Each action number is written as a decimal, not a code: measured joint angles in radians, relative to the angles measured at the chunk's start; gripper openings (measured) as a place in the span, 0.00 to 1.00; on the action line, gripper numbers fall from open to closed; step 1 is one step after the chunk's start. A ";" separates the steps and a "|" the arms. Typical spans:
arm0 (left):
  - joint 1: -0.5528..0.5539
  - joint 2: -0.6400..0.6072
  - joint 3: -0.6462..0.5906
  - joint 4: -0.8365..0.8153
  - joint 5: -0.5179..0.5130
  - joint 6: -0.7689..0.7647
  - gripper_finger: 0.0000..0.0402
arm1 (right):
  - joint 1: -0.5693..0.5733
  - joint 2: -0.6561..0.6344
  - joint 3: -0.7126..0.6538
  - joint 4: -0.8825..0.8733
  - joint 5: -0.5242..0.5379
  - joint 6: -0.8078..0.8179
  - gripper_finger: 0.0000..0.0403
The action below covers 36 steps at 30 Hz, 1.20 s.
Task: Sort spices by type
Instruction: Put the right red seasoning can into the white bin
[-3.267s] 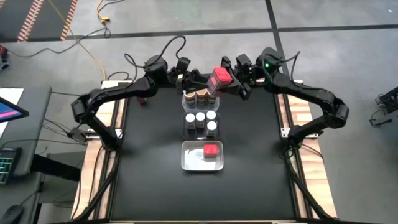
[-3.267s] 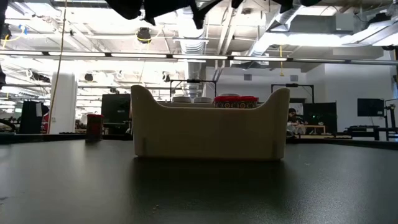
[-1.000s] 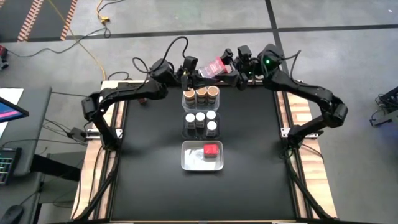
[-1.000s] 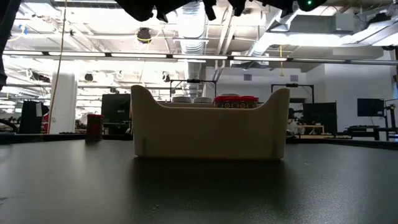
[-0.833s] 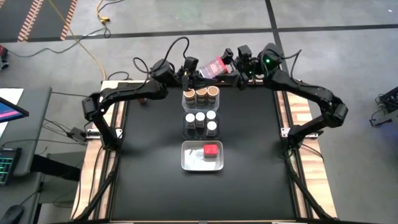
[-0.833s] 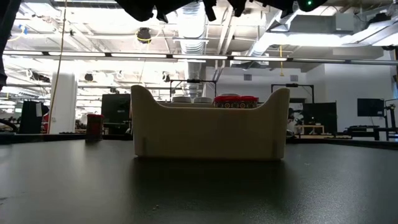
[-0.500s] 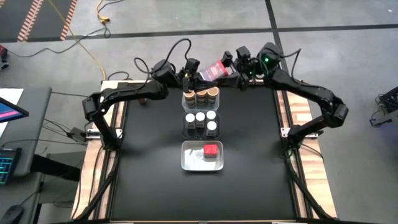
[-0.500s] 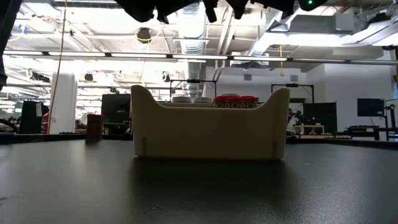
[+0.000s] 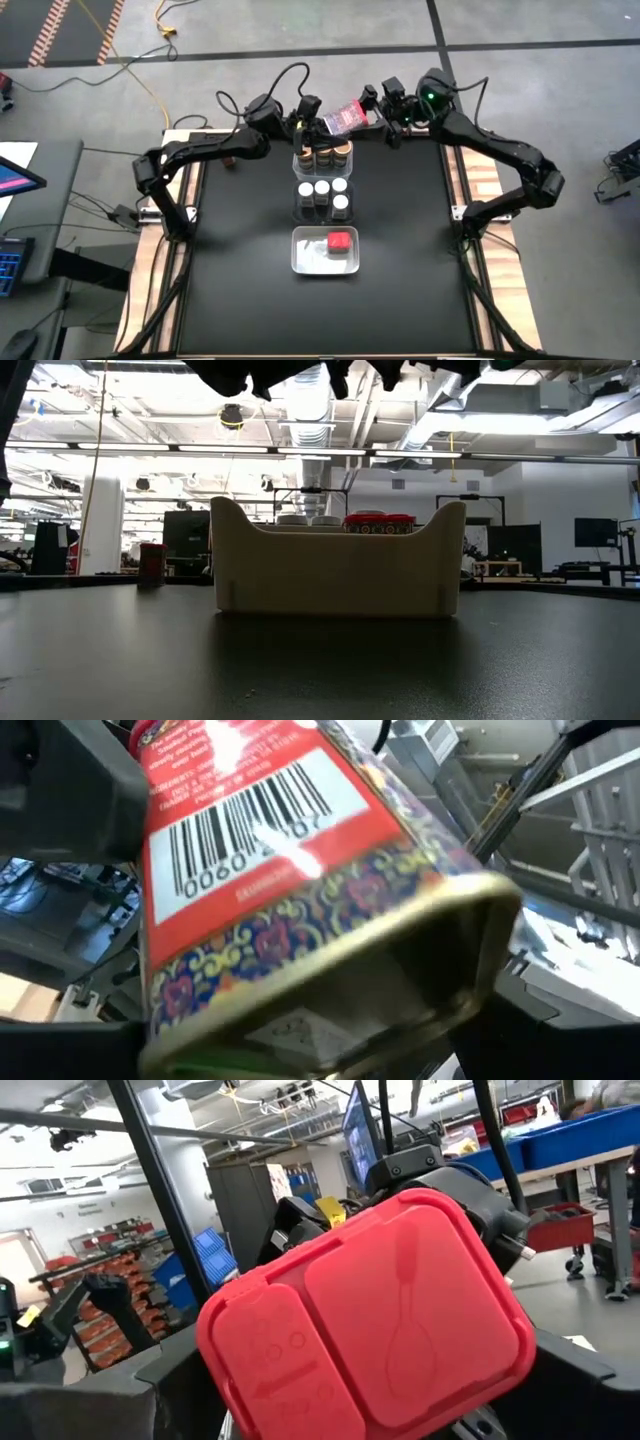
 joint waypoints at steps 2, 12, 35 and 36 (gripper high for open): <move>0.000 0.000 0.000 -0.012 0.010 0.015 0.60 | 0.003 -0.005 0.000 -0.019 0.000 -0.014 0.95; 0.003 -0.011 0.005 0.019 0.029 0.011 0.62 | 0.000 -0.013 -0.002 -0.159 -0.018 -0.116 0.95; 0.029 -0.005 0.003 -0.095 0.099 0.079 0.47 | -0.082 -0.109 0.000 -0.274 0.026 -0.038 0.90; 0.031 -0.005 0.003 -0.120 0.120 0.100 0.48 | -0.091 -0.121 0.000 -0.287 0.027 -0.019 0.90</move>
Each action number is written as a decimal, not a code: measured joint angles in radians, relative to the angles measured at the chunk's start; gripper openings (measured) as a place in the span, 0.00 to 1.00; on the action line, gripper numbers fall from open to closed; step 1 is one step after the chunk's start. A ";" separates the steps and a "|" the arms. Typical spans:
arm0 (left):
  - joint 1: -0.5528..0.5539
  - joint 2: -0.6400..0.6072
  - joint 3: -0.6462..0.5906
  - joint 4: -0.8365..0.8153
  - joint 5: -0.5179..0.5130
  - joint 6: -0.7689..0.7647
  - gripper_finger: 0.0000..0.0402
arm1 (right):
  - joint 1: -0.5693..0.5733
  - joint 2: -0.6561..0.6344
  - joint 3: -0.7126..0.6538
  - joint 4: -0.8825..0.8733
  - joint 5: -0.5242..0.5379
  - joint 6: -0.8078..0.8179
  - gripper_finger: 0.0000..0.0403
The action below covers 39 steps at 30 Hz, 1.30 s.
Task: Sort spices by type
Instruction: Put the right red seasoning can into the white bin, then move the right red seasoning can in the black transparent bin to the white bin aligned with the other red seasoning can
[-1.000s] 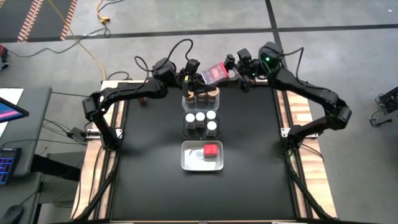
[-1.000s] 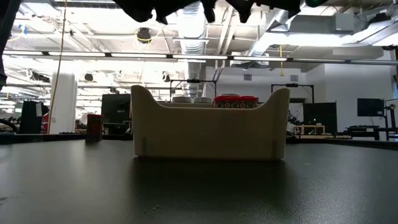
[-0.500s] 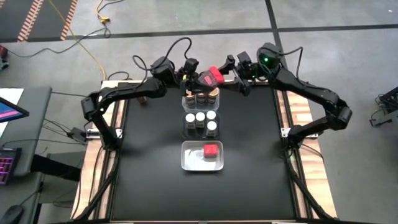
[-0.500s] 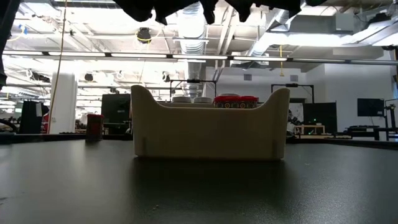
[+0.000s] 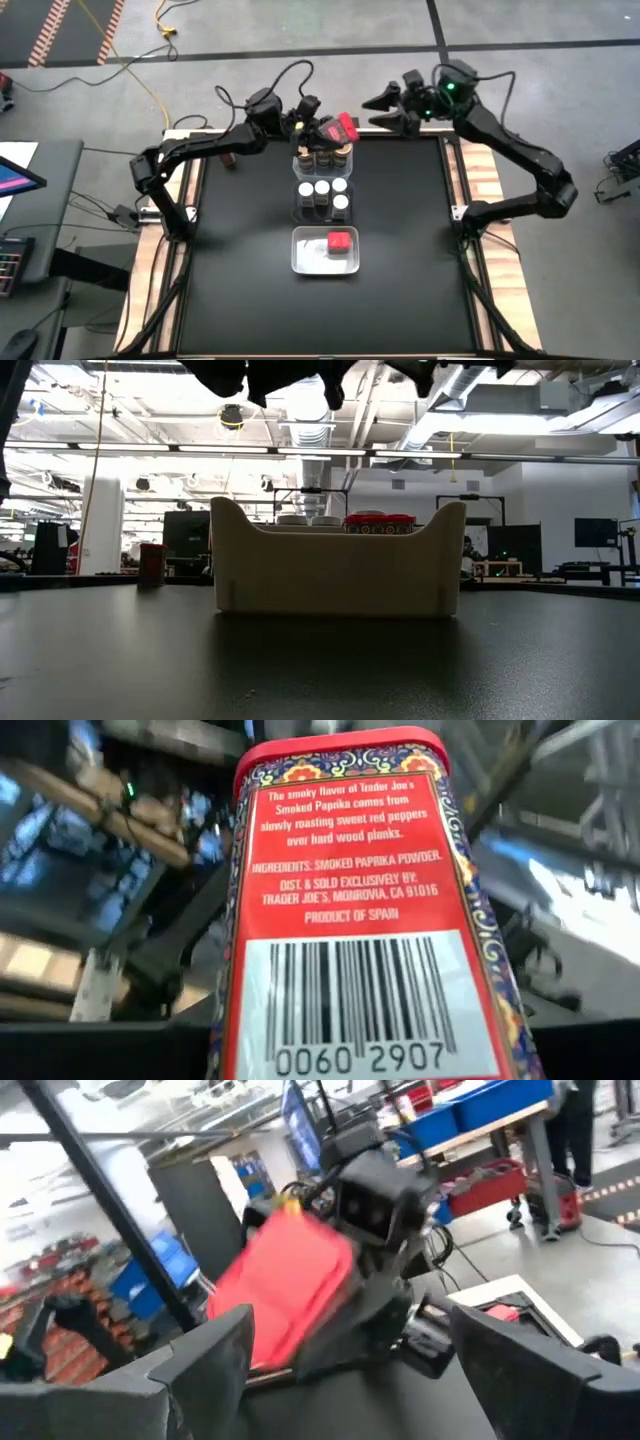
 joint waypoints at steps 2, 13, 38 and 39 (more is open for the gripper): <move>0.001 0.000 0.000 -0.061 0.039 0.061 0.52 | -0.007 -0.022 0.000 -0.022 0.003 0.002 0.90; 0.001 0.001 -0.001 -0.332 0.039 0.438 0.61 | 0.109 -0.041 0.000 -0.272 0.277 -0.005 0.89; 0.042 -0.169 -0.002 -0.800 -0.203 0.811 0.35 | 0.360 -0.111 0.000 -0.851 0.737 -0.280 0.85; 0.040 -0.199 -0.002 -0.880 -0.289 0.871 0.35 | 0.377 -0.091 0.000 -0.847 0.737 -0.301 0.85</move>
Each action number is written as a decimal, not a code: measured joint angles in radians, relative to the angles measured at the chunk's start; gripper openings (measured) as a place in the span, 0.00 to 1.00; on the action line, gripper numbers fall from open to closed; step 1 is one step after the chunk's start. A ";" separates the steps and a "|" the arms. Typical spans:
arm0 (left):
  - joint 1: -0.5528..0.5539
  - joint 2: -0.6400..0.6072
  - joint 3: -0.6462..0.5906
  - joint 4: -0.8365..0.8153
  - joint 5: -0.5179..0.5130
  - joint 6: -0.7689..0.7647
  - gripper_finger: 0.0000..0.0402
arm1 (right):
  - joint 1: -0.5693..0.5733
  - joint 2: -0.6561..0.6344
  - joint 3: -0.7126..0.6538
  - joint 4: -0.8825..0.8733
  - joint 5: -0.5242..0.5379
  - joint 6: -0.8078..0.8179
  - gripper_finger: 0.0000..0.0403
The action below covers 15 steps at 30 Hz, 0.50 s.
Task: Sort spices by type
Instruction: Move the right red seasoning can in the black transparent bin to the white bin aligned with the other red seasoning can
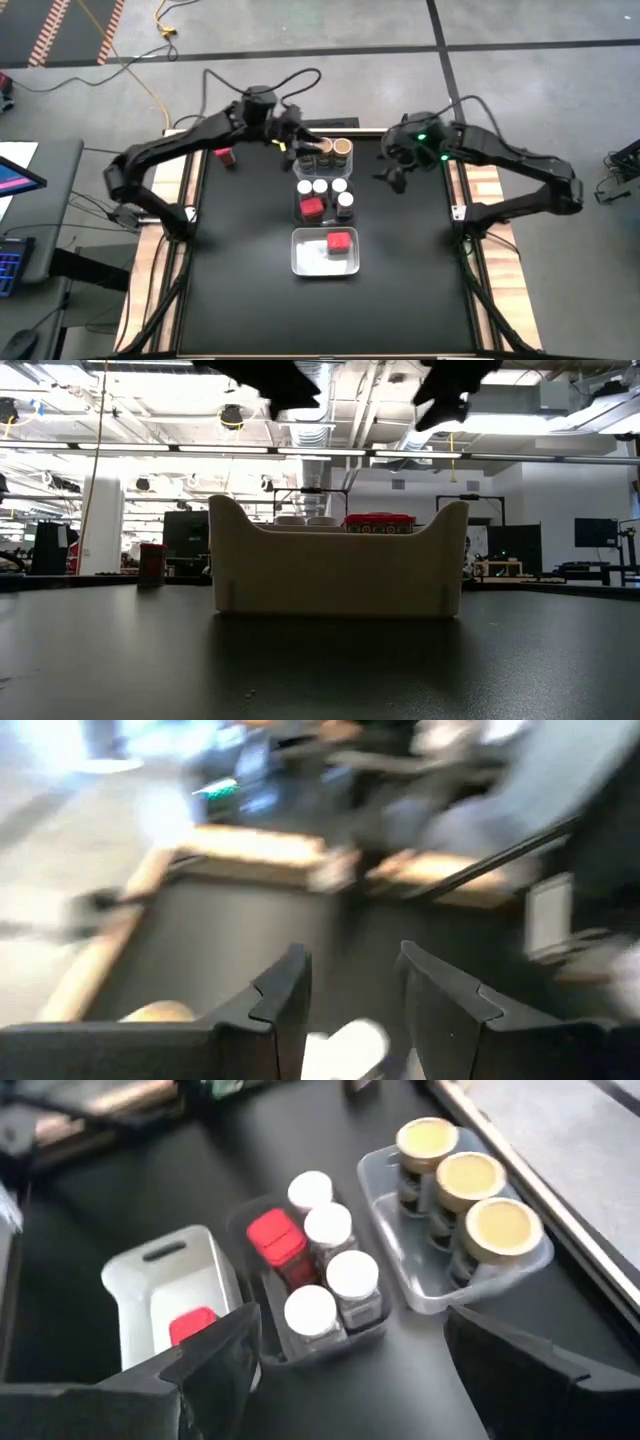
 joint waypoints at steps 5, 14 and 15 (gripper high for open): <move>-0.012 -0.144 -0.046 -0.167 -0.261 0.095 0.35 | 0.060 0.110 0.000 0.119 0.000 -0.113 0.85; -0.085 -0.535 -0.429 -0.090 -0.578 -0.065 0.35 | 0.099 0.335 0.141 0.208 -0.001 -0.214 0.85; -0.106 -0.578 -0.469 -0.088 -0.614 -0.083 0.35 | 0.102 0.363 0.172 0.194 -0.001 -0.246 0.85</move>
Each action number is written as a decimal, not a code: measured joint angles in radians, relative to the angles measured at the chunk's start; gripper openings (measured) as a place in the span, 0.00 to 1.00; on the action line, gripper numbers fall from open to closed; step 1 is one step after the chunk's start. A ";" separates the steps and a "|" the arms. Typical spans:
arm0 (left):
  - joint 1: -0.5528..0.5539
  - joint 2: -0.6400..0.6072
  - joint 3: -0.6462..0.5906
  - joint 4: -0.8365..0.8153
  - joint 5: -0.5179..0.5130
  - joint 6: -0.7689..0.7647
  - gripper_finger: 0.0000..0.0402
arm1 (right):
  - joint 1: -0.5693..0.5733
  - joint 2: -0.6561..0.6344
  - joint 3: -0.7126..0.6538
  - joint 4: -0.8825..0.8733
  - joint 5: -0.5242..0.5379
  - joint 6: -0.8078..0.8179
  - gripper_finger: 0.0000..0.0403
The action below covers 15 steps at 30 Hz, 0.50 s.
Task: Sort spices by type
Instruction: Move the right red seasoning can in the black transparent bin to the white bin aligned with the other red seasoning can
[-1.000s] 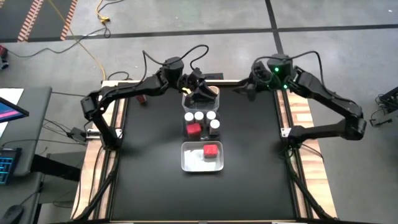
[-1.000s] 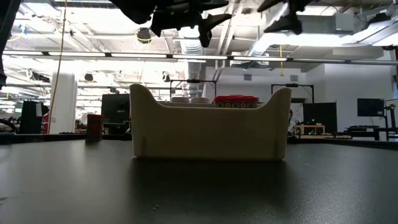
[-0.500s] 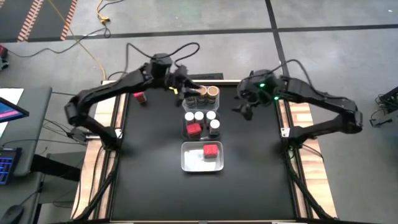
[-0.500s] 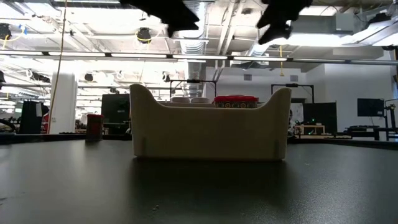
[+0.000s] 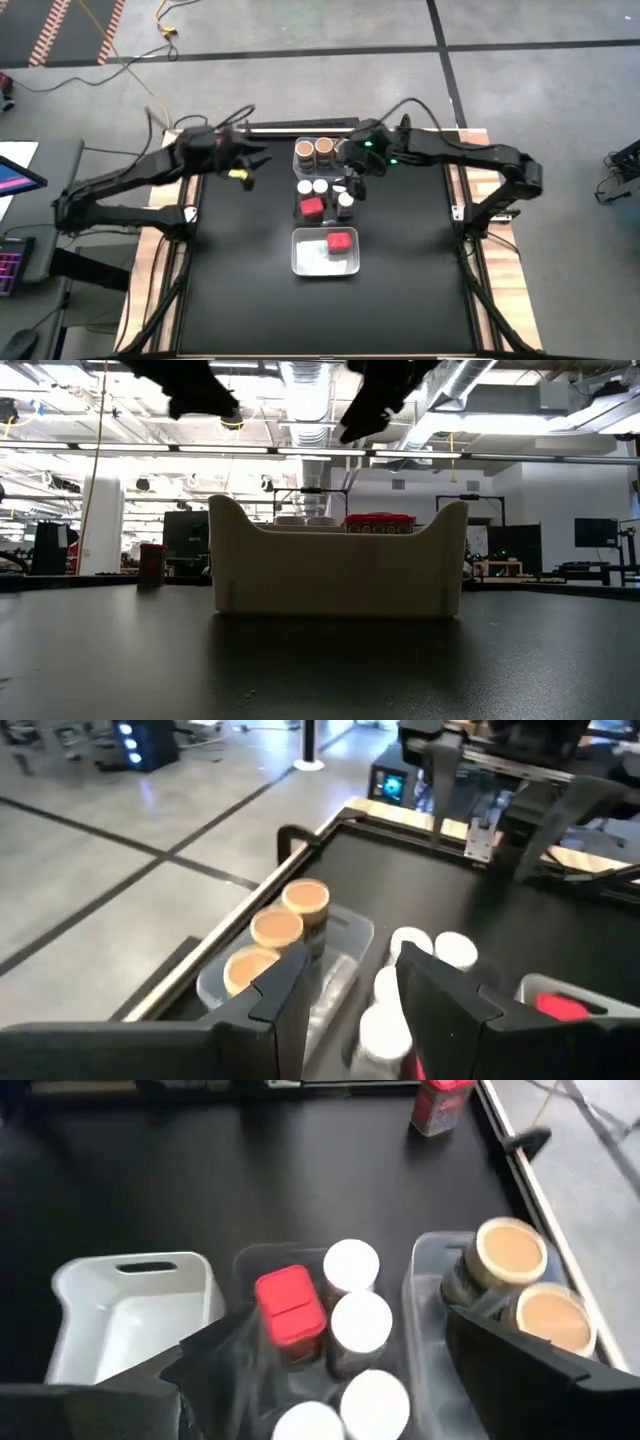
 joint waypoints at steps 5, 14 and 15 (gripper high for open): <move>-0.102 -0.128 -0.135 -0.007 -0.162 -0.068 0.35 | 0.027 0.160 0.128 -0.072 0.000 -0.143 0.84; -0.166 -0.191 -0.196 -0.183 -0.189 -0.116 0.35 | 0.123 0.376 0.263 -0.182 0.049 -0.200 0.84; -0.166 -0.192 -0.196 -0.197 -0.189 -0.117 0.35 | 0.135 0.397 0.276 -0.200 0.072 -0.219 0.84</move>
